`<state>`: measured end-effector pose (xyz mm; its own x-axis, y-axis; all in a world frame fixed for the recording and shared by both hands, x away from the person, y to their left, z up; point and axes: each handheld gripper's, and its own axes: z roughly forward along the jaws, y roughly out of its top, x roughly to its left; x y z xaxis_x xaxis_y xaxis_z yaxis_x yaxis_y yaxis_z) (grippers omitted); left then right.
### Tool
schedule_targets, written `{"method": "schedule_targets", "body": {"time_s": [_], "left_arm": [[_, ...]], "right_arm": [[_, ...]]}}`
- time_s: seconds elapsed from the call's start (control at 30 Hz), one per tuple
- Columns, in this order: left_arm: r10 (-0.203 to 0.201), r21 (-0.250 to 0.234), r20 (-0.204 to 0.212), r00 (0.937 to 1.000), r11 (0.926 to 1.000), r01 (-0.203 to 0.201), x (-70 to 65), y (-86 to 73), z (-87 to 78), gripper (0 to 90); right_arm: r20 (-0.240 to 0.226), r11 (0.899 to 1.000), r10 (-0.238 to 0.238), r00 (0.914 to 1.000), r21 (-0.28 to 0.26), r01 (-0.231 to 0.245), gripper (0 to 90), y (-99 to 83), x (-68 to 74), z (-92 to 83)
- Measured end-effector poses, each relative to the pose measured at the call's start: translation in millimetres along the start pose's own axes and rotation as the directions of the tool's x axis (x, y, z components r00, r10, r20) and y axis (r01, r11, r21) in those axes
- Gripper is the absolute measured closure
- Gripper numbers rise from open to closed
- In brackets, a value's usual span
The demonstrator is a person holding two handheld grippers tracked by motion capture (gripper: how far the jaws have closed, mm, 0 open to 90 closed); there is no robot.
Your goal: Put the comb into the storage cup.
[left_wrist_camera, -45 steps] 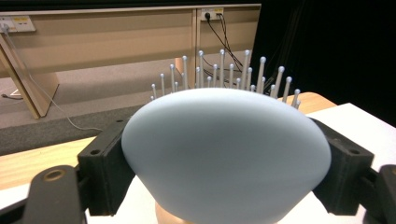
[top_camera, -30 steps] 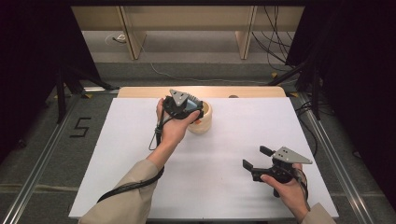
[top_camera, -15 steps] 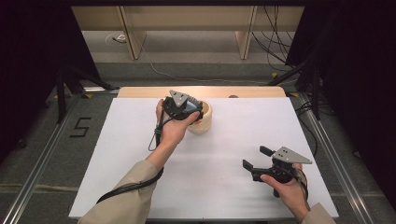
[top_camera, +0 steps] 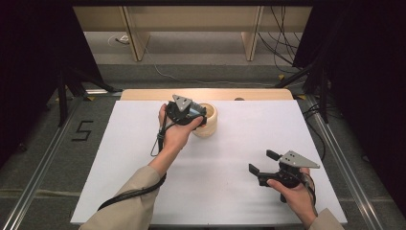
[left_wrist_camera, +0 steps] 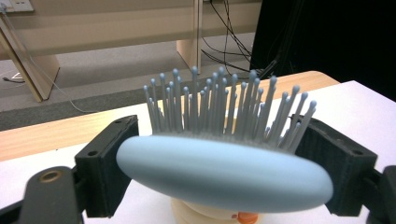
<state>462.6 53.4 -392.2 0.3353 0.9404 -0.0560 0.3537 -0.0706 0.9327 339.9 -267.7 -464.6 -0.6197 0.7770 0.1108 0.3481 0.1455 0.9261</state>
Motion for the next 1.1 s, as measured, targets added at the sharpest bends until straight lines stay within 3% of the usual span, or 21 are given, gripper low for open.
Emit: {"method": "schedule_targets", "body": {"time_s": [0.4,1.1], "left_arm": [[0.015,0.008,0.062,0.9980,0.9999,-0.015,3.5,-2.7,-1.7,12.1],[0.058,0.034,0.113,0.9919,0.9975,-0.063,12.2,-7.8,-26.3,0.7]], "right_arm": [[0.000,1.000,0.001,1.0000,0.001,-0.001,9.9,0.0,0.1,0.1],[0.006,1.000,-0.006,1.0000,-0.002,0.006,9.9,0.8,0.2,-0.6]]}}
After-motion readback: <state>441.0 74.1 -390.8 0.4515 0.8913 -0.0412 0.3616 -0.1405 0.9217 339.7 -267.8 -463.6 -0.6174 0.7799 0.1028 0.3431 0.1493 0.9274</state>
